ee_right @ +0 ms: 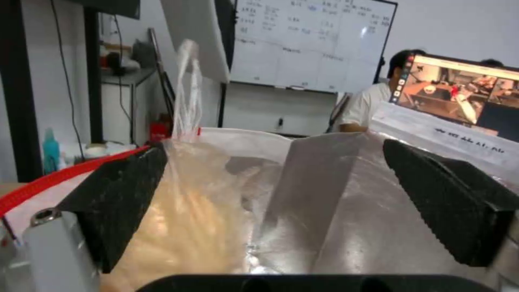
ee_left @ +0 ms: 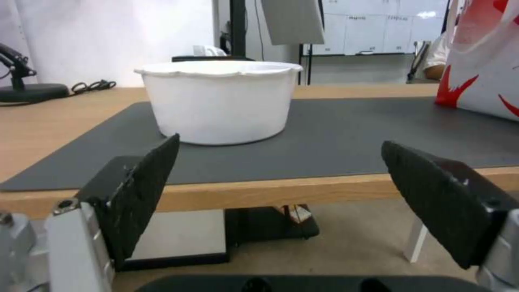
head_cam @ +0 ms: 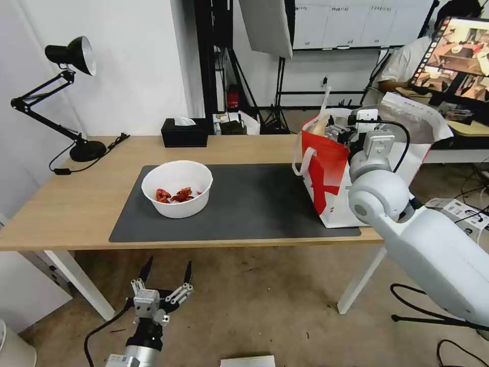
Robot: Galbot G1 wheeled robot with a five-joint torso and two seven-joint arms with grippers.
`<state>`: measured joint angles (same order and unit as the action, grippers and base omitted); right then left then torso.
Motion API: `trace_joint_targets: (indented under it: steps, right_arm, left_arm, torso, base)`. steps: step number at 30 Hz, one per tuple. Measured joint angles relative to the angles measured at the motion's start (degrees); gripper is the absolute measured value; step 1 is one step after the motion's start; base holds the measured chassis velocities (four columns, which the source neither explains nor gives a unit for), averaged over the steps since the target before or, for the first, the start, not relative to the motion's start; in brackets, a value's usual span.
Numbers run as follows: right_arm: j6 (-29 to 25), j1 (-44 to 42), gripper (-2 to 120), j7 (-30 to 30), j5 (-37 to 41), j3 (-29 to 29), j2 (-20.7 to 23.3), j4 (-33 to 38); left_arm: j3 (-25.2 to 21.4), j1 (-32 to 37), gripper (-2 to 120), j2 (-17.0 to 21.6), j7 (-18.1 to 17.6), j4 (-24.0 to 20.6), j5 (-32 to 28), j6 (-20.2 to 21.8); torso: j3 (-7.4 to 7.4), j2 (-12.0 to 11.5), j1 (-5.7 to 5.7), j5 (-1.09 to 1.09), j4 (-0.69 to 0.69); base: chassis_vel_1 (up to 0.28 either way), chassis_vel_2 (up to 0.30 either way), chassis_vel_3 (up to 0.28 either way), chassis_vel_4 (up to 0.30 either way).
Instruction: Pick up the trash from the table and place it into the takeout bag.
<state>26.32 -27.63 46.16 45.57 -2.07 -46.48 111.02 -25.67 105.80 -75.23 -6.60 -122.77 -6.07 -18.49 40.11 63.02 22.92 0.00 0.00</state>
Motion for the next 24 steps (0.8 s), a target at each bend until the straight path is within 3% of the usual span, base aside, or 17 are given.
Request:
trace_joint_targets:
  steps: [10,13,24]
  right_arm:
    - [2.09,0.1,100,1.53,4.94,0.96,0.92,1.9]
    - [3.59,0.65,100,3.57,10.57,1.88,1.39,2.68]
    - [3.67,0.73,100,3.56,10.31,1.98,1.38,2.5]
  left_arm:
    - [0.01,0.03,100,-0.06,0.0,-0.02,0.05,0.0]
    - [0.01,0.06,100,-0.03,0.0,-0.17,0.09,0.01]
    - [-0.21,0.06,100,0.26,0.0,-0.62,0.01,0.12]
  torso:
    - [0.0,0.0,0.0,0.0,0.0]
    - [0.0,0.0,0.0,0.0,0.0]
    - [0.0,0.01,0.0,0.0,0.0]
  base:
    - [0.0,0.0,0.0,0.0]
    - [0.0,0.0,0.0,0.0]
    - [0.0,0.0,0.0,0.0]
